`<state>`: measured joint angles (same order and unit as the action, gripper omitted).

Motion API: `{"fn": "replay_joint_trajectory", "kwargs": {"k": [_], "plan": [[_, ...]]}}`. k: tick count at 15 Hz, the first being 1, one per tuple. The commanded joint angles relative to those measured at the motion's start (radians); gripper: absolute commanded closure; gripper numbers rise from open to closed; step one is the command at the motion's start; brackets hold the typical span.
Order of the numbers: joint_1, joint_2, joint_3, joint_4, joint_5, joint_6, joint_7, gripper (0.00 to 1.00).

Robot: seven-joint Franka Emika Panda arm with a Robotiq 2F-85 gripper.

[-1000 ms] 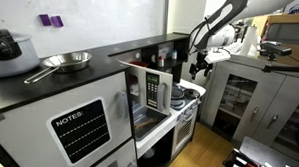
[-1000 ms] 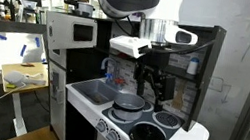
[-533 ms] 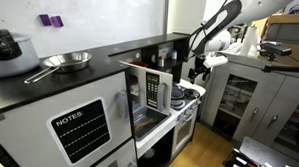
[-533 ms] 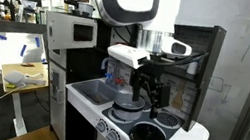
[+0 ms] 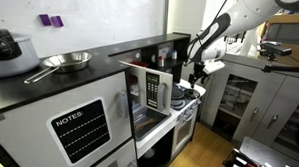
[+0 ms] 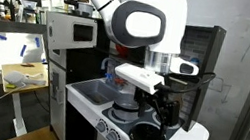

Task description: Cover the grey pot with the black lid on the stove

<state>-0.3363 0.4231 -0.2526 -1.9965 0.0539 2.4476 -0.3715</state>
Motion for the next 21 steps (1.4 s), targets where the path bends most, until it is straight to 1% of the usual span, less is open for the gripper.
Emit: {"fn": "replay_joint_trajectory", "kwargs": {"k": [1,5,10,19,20,21], "plan": [[-0.057,0.048,0.046,0.057,0.008,0.006,-0.052,0.00],[-0.076,0.086,0.076,0.096,0.005,0.002,-0.071,0.00],[-0.079,0.117,0.103,0.126,0.002,-0.006,-0.077,0.00],[-0.093,0.160,0.115,0.146,0.001,-0.012,-0.082,0.00],[-0.091,0.161,0.113,0.145,0.000,-0.011,-0.075,0.25],[-0.090,0.162,0.113,0.145,-0.002,-0.010,-0.074,0.27]]}}
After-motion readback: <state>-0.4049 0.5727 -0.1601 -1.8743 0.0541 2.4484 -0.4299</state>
